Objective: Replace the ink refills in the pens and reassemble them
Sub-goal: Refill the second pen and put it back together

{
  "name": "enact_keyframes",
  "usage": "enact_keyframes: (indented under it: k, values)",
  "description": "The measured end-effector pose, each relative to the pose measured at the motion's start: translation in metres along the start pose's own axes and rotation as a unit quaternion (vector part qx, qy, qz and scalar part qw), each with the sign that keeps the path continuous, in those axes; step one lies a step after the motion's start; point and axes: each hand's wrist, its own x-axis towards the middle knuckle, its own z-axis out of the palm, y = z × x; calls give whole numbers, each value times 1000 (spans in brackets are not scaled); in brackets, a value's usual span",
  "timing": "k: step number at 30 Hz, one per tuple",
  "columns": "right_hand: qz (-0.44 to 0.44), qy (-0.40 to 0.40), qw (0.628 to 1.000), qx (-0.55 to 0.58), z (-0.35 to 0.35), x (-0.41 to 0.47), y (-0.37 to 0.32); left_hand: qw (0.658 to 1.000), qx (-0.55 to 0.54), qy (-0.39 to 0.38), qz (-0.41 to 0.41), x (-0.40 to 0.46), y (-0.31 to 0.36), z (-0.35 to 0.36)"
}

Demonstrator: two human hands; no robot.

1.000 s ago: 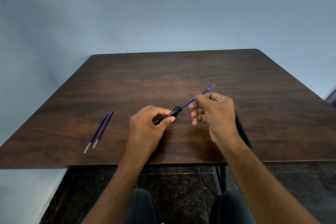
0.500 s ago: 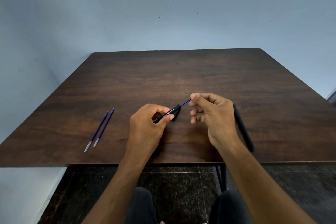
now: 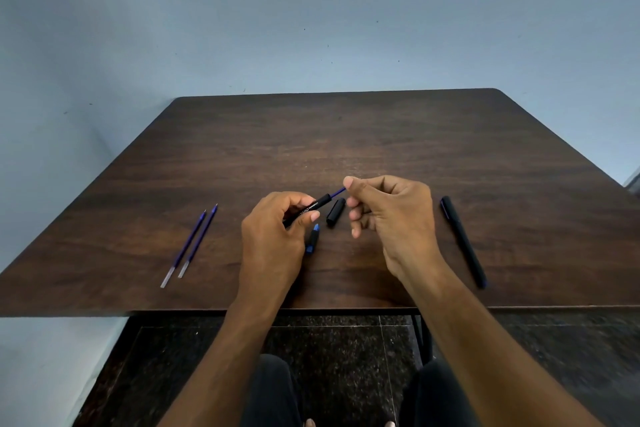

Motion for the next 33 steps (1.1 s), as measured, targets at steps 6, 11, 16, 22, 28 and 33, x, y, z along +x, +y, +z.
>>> enact_keyframes:
  k: [6,11,16,22,28,33]
  values:
    - [19,-13,999,-38,2,1,5,999,-20,29,-29,0,-3,2]
    - [23,-48,933,-355,12,-3,12,998,-24,43,-46,0,-4,3]
    - [14,-87,832,-548,37,-13,11,998,-25,34,-55,1,-2,2]
    - [36,-95,819,-564,43,-15,5,997,-30,32,-55,0,-1,2]
    - [99,-104,906,-397,22,-8,-1,998,-28,27,-58,-1,0,1]
    - [164,-116,970,-136,-5,-6,-5,998,-17,16,-62,0,0,2]
